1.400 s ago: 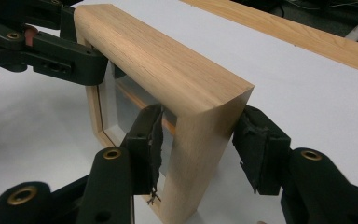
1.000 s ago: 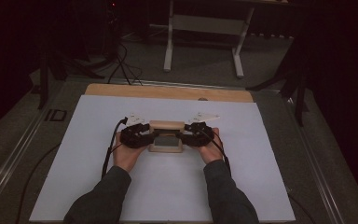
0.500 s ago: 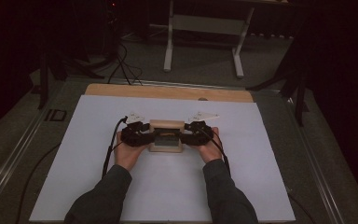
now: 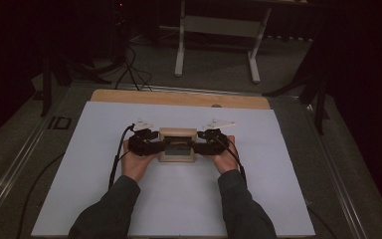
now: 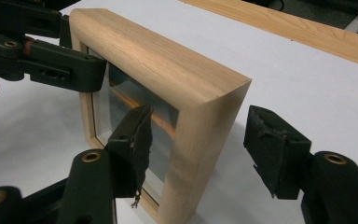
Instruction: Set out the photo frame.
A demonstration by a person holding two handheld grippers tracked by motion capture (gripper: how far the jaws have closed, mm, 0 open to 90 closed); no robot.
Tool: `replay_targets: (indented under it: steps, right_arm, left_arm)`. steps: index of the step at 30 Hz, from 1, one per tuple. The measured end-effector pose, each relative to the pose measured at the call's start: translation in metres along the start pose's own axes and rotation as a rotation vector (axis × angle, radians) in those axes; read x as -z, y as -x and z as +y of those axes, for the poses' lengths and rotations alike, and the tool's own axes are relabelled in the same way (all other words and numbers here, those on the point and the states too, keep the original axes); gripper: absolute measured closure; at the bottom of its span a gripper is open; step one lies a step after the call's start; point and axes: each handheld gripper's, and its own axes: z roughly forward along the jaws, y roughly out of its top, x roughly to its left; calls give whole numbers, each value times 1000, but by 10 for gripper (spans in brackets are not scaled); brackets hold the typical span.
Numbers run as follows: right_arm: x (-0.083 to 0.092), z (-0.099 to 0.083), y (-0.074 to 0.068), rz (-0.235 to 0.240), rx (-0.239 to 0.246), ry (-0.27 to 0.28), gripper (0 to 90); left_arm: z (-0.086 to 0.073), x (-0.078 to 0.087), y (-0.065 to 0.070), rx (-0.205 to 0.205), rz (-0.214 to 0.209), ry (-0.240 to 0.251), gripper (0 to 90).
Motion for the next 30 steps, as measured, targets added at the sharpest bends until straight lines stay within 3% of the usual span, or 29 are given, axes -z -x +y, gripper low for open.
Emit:
replay_targets:
  steps: [8,15,30]
  right_arm:
    - [7,1,0,-2,5,5,390]
    - [18,3,-3,1,23,7,381]
    - [49,-4,-2,-4,54,2,362]
  left_arm:
    - [3,12,0,-14,-1,15,377]
    - [6,29,2,-57,2,31,371]
    - [3,65,-4,-98,-1,42,358]
